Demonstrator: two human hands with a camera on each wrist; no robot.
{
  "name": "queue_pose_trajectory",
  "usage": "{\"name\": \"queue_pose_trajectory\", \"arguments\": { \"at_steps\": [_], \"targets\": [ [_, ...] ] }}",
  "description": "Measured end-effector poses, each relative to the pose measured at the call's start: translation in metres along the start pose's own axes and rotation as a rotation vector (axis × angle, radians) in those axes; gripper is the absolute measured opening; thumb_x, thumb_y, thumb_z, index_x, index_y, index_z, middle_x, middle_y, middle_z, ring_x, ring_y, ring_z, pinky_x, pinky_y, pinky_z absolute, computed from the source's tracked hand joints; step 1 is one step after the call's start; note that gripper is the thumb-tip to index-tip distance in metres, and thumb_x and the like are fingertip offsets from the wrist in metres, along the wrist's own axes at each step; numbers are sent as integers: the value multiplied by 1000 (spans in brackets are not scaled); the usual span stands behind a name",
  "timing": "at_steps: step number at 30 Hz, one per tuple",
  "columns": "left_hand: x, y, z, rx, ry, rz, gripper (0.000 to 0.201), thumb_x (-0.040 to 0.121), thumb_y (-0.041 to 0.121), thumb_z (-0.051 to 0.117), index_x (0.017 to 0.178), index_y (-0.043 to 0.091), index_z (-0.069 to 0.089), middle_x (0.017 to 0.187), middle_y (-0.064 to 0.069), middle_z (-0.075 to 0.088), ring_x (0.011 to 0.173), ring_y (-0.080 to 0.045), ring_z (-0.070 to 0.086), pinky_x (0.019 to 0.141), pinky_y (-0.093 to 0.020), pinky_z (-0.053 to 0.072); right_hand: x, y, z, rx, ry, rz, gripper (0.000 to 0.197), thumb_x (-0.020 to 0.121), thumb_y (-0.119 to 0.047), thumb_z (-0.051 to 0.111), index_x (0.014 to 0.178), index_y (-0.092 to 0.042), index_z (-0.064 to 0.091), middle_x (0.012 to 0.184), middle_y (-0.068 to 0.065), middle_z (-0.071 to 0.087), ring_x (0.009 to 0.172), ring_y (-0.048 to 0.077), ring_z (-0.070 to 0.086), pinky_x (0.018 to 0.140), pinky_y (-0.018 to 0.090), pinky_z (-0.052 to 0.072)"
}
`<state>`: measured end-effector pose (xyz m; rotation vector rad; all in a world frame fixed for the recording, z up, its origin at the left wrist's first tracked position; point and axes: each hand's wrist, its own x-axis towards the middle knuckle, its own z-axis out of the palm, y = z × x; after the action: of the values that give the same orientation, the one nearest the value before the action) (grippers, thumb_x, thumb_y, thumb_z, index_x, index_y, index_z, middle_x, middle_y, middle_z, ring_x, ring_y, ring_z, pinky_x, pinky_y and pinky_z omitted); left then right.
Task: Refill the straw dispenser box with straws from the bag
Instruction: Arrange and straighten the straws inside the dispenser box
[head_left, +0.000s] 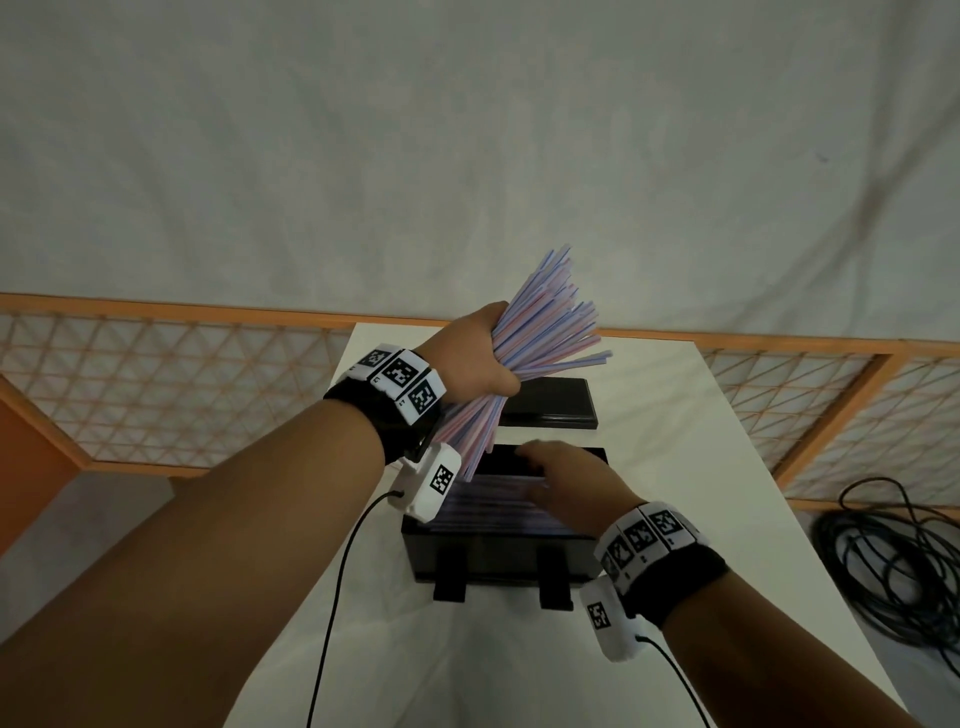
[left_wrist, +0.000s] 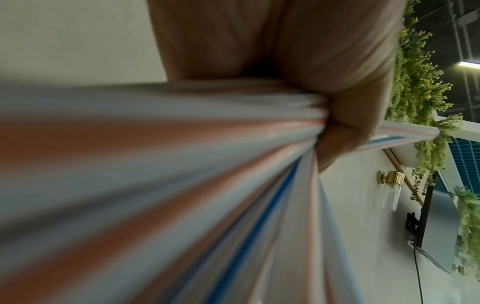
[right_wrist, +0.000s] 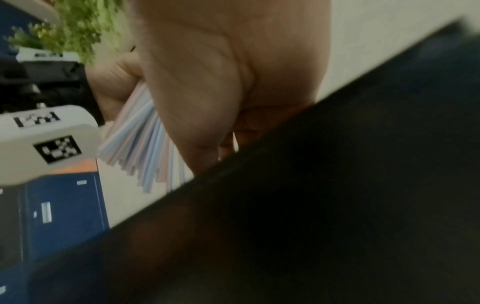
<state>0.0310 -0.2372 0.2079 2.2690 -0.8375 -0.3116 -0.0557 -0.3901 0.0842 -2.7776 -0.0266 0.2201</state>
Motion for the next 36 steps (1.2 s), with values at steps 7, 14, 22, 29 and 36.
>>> {"name": "queue_pose_trajectory", "arguments": {
  "at_steps": [7, 14, 22, 29, 36],
  "targets": [
    [4, -3, 6, 31, -27, 14, 66, 67, 13, 75, 125, 14, 44, 108, -9, 60, 94, -25, 61, 85, -40, 53, 0, -2, 5, -261, -272, 119, 29, 82, -33, 58, 98, -10, 66, 92, 9, 64, 88, 28, 63, 71, 31, 48],
    [6, -7, 24, 187, -141, 58, 45, 68, 14, 73, 102, 16, 44, 81, 2, 51, 71, -19, 53, 59, -25, 42, -12, 10, 1, -42, -37, 183, 25, 89, -29, 49, 67, -17, 55, 74, 2, 53, 79, 26, 56, 68, 31, 42],
    [15, -15, 68, 409, -336, 42, 51, 69, 20, 74, 108, 13, 42, 86, -3, 53, 77, -25, 57, 65, -32, 47, -47, 51, -10, 1208, 836, 382, 36, 98, -41, 38, 111, -17, 60, 115, 6, 64, 102, 20, 62, 83, 35, 50],
    [16, -32, 94, 512, -506, -29, 76, 66, 37, 80, 126, 12, 42, 118, -11, 60, 103, -29, 60, 84, -32, 47, -49, 36, 4, 1263, 597, 291, 52, 93, -56, 32, 134, -27, 46, 136, -1, 53, 121, 14, 52, 107, 36, 38],
    [8, -33, 94, 485, -558, -71, 90, 59, 45, 84, 127, 13, 34, 116, -8, 59, 97, -25, 59, 84, -35, 49, -50, 28, 9, 1177, 578, 321, 57, 87, -63, 38, 134, -31, 47, 137, -6, 52, 126, 13, 48, 110, 43, 36]
  ]
}}
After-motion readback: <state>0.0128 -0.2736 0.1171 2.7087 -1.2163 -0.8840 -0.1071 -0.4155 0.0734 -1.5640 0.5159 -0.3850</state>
